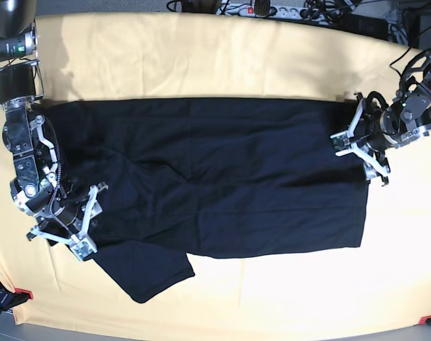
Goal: Fold the T-shirt properly
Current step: 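Release the fabric and lift both grippers away from the shirt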
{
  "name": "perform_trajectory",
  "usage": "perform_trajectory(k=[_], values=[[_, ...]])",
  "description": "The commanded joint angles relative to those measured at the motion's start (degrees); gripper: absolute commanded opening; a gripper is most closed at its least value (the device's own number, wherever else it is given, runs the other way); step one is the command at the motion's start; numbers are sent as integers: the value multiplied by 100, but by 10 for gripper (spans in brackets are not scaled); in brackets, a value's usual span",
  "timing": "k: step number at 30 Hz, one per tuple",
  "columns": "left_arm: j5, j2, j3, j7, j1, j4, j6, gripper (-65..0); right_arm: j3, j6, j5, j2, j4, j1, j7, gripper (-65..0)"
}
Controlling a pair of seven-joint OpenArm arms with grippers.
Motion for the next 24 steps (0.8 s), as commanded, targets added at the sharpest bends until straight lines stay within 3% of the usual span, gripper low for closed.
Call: perform_trajectory(k=[1, 3, 4, 6, 8, 9, 13, 17, 22, 24], values=[[-144, -125, -72, 15, -79, 52, -212, -186, 59, 83, 214, 90, 203, 160, -44, -347], [-398, -125, -72, 35, -76, 111, -883, -209, 59, 267, 713, 129, 393, 157, -365, -380], [-522, -125, -72, 33, -63, 175, -1182, -250, 59, 315, 903, 170, 474, 157, -518, -408], [-671, -125, -74, 35, 11, 350, -1571, -433, 59, 358, 1158, 302, 586, 140, -774, -512], [-671, -127, -72, 68, 129, 514, -1571, -643, 59, 415, 1408, 485, 634, 90, -929, -588], [-669, -127, -74, 81, 195, 577, -1571, -650, 59, 496, 1617, 577, 634, 57, -1036, -593], [-662, -140, -72, 79, 435, 785, -1571, -650, 59, 739, 2404, 1014, 643, -181, -1495, -593], [-627, -142, -72, 236, 638, 994, -1571, -634, 59, 743, 3077, 1425, 656, -498, -1845, -592], [-627, -382, -72, 999, 754, 1631, -1571, -367, 61, 892, 3735, 2094, 669, -817, -2256, -590], [-627, -590, -72, 1064, 815, 1816, -1571, -319, 61, 887, 3882, 2448, 675, -911, -2273, -590]])
